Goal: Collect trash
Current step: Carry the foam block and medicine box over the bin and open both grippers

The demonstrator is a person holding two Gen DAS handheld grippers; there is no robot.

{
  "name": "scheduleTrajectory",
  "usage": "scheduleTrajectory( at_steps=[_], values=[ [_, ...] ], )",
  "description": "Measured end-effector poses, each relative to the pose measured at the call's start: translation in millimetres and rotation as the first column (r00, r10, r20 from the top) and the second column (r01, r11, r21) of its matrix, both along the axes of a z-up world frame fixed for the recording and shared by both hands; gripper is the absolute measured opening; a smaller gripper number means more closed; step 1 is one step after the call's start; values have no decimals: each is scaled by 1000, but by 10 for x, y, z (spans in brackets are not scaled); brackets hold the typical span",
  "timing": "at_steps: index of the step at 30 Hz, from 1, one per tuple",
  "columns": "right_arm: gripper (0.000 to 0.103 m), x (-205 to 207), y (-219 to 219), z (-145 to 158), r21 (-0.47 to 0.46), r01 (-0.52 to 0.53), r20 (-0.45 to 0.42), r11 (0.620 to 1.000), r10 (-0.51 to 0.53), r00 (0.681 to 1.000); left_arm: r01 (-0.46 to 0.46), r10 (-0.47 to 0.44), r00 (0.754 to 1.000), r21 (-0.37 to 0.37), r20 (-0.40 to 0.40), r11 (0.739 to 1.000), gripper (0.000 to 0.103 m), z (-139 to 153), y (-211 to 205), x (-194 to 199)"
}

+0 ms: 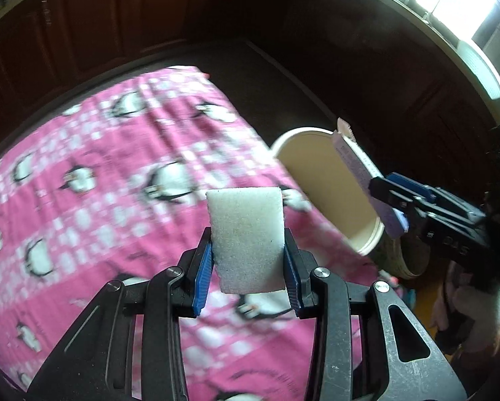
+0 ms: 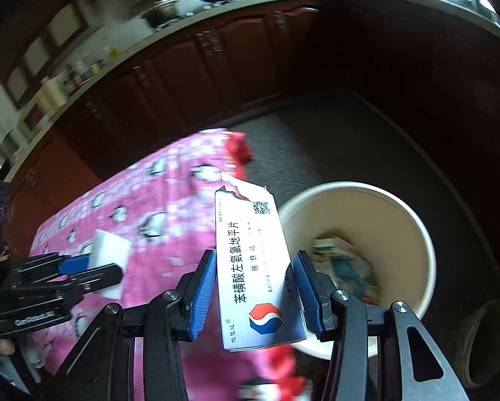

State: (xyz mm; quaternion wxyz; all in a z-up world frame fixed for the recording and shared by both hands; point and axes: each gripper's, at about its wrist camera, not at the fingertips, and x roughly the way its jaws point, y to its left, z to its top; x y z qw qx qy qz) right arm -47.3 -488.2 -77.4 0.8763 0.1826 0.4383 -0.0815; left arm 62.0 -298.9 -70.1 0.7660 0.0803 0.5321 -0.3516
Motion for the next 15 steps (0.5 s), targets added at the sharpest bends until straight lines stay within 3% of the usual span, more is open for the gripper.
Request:
scheduleTrajectory(
  at_steps=[7, 15],
  values=[
    [46, -76, -528, -443, 30, 122, -98, 992, -118, 988, 70, -71, 996, -22, -47, 997, 36, -100, -622, -42],
    [46, -145, -766, -750, 55, 184, -152, 981, -174, 973, 89, -90, 993, -19, -83, 996, 37, -319, -1019, -72]
  ],
)
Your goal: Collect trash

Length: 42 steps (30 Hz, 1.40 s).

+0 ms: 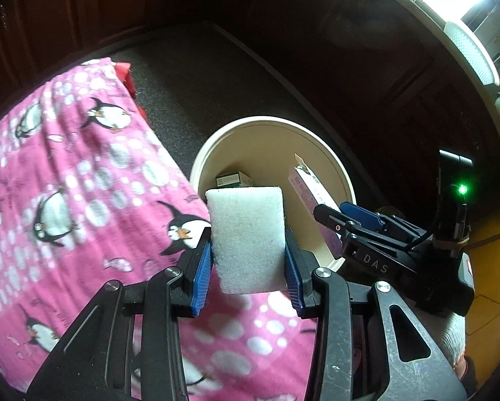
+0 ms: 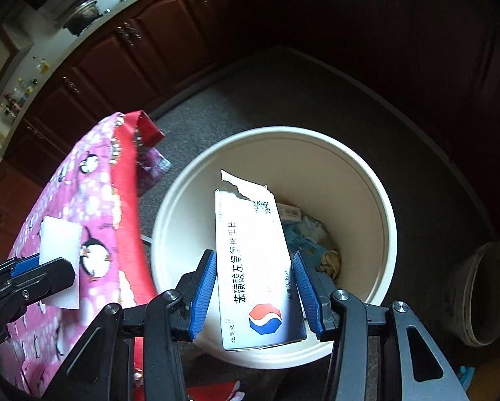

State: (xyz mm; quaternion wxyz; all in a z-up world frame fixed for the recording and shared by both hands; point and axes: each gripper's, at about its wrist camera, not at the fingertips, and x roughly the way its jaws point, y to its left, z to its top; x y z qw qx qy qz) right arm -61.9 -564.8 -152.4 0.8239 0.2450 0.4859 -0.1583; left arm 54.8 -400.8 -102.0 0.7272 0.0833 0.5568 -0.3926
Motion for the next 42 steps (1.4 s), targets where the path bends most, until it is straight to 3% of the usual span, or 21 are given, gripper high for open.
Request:
scheduleTrajectory(
  at_steps=[6, 10, 16, 24, 28, 32, 36, 42],
  values=[
    [50, -36, -87, -82, 5, 26, -11, 1000, -25, 1000, 1, -1, 1000, -5, -19, 1000, 41, -112, -114, 33],
    [54, -95, -117, -64, 16, 48, -4, 999, -48, 999, 9, -9, 1000, -24, -7, 1000, 61, -127, -130, 28],
    [59, -148, 30, 101, 4, 49, 42, 999, -49, 998, 15, -13, 999, -35, 43, 999, 66, -8, -26, -5],
    [59, -252, 446, 571, -128, 67, 131, 990, -50, 990, -21, 31, 985, -64, 172, 998, 66, 286, 297, -161],
    [60, -328, 650, 815, -216, 111, 167, 970, -75, 983, -46, 67, 966, -88, 250, 995, 66, 494, 504, -245],
    [73, -444, 856, 1078, -284, 170, 247, 944, -99, 964, -74, 112, 943, -130, 313, 989, 66, 691, 723, -321],
    [76, -515, 1035, 1306, -344, 194, 291, 919, -92, 952, -99, 163, 918, -188, 361, 977, 66, 888, 942, -393],
    [77, -613, 1229, 1491, -378, 222, 352, 899, -82, 932, -102, 176, 880, -185, 441, 977, 66, 1016, 1042, -532]
  ],
)
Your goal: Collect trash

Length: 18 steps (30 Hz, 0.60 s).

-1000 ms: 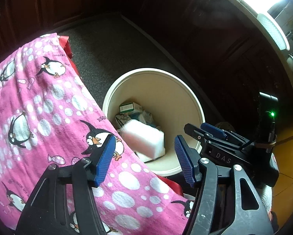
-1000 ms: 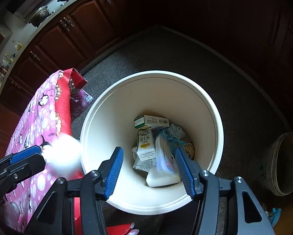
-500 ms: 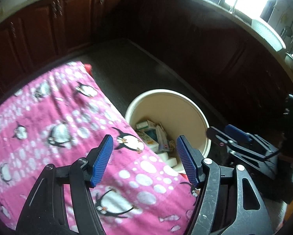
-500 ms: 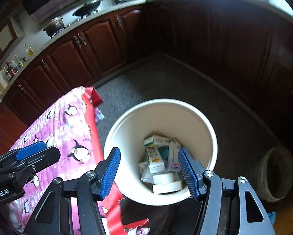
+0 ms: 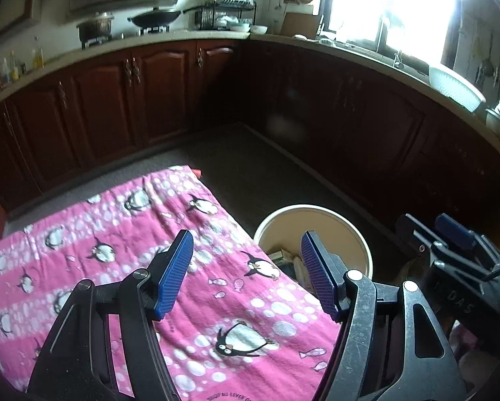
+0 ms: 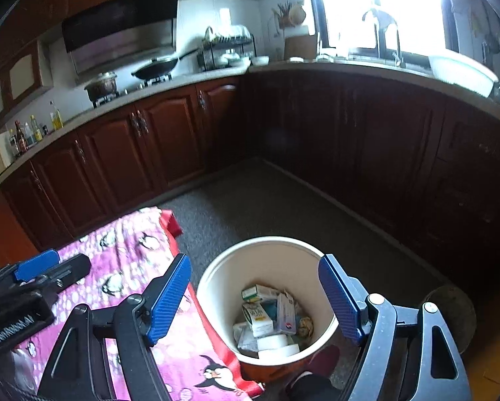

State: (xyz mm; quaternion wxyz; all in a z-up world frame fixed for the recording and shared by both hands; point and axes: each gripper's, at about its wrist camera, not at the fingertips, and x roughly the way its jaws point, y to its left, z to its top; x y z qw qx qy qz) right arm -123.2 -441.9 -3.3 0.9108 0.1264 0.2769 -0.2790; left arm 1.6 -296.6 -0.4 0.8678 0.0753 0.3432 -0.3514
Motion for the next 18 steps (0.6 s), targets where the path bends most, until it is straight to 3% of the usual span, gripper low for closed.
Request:
scheduleTrajectory(
  at_steps=[5, 18],
  values=[
    [80, -62, 96, 86, -36, 11, 35, 999, -10, 999, -16, 16, 998, -4, 54, 1000, 66, 51, 77, -94],
    [80, -229, 181, 167, -81, 30, 107, 996, -22, 994, -34, 36, 995, -24, 96, 999, 66, 123, 197, -193]
  ],
)
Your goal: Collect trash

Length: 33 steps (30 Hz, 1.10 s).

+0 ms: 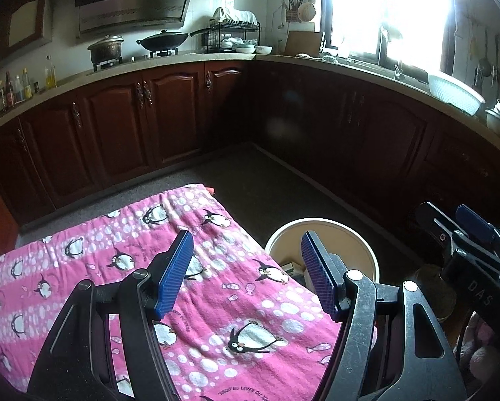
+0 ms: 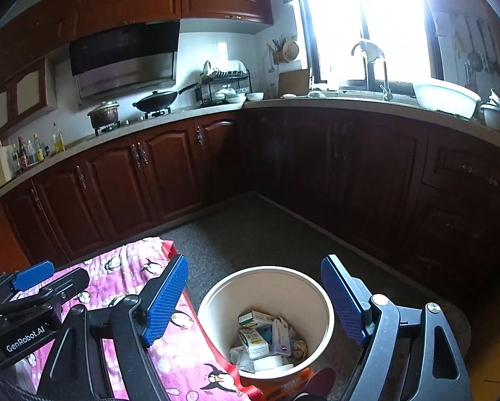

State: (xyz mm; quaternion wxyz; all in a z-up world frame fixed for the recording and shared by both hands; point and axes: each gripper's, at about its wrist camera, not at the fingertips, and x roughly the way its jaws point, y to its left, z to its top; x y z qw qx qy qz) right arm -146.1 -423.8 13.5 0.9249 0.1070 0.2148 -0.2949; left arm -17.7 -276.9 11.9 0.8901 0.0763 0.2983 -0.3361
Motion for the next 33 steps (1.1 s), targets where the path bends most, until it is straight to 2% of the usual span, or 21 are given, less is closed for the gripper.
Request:
scheduleTrajectory(
  at_steps=[20, 23, 31, 33],
  values=[
    [80, -23, -6, -29, -6, 6, -2, 1000, -6, 1000, -12, 12, 1000, -21, 15, 1000, 66, 2, 62, -6],
    [87, -40, -3, -13, -7, 10, 7, 1000, -10, 1000, -17, 17, 1000, -27, 13, 999, 66, 4, 78, 8],
    [89, -39, -43, 5, 3, 9, 13, 1000, -9, 1000, -32, 32, 999, -48, -1, 998, 67, -5, 145, 62],
    [89, -40, -39, 5, 4, 10, 12, 1000, -10, 1000, -33, 32, 999, -50, -10, 998, 72, -15, 151, 79]
  ],
)
